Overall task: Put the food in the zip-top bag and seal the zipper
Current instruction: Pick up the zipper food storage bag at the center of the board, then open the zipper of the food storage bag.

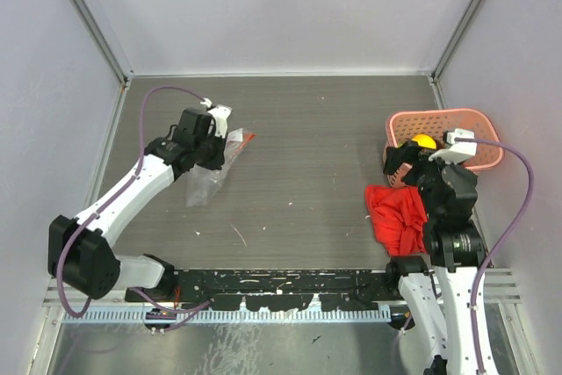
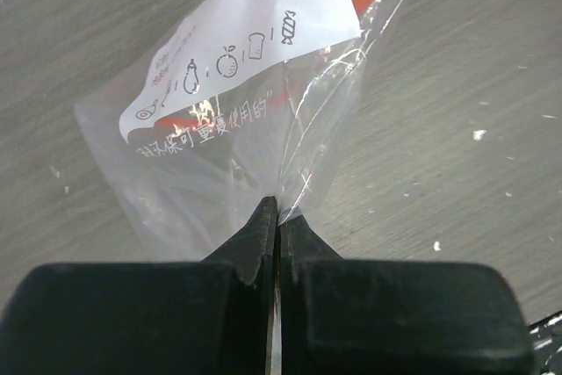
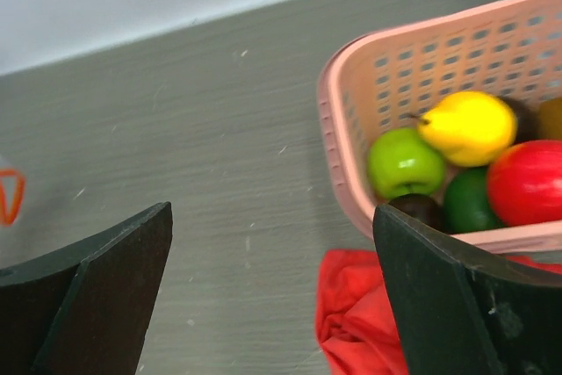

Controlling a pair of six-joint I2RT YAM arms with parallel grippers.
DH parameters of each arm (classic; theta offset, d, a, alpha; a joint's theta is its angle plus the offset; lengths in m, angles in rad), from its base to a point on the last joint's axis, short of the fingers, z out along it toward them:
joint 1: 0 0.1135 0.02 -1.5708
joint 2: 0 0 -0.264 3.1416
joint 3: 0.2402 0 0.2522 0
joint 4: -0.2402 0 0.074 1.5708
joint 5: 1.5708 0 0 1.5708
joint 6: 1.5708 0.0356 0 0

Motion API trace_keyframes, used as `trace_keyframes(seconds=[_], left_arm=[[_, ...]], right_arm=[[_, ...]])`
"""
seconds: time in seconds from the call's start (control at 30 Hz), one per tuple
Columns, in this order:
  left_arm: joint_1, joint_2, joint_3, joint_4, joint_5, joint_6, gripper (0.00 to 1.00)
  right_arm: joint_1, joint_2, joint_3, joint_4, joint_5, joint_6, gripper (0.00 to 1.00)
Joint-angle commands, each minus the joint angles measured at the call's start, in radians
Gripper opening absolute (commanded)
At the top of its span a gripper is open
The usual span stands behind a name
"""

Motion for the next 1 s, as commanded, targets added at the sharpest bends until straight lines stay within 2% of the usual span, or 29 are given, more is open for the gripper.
trace_keyframes(seconds=[0.0,0.1,0.23,0.4,0.53,0.77,0.97], left_arm=[[-0.081,-0.113,0.017,0.121,0.075,0.166,0.00],[-0.105,-0.163,-0.017,0.194,0.105,0.221,0.00],[-0.118,-0.227,-0.071,0.300,0.161,0.269,0.00],[-0.135,-0.303,-0.166,0.473,0.263,0.346,0.00],[-0.148,-0.335,-0.222,0.585,0.308,0.378,0.00],[-0.153,-0.352,-0.270,0.730,0.349,0.340,0.00],[-0.154,-0.385,-0.336,0.856,0.339,0.273,0.00]], right_arm=[[0.005,0.105,0.074,0.020,-0.226,0.037,1.00],[0.005,0.164,0.087,0.048,-0.329,0.069,0.98],[0.006,0.205,0.098,0.078,-0.375,0.142,0.95],[0.007,0.225,0.059,0.183,-0.438,0.312,0.92],[0.013,0.223,-0.025,0.329,-0.473,0.471,0.90],[0.067,0.231,-0.127,0.522,-0.445,0.642,0.86],[0.174,0.304,-0.169,0.660,-0.383,0.712,0.82]])
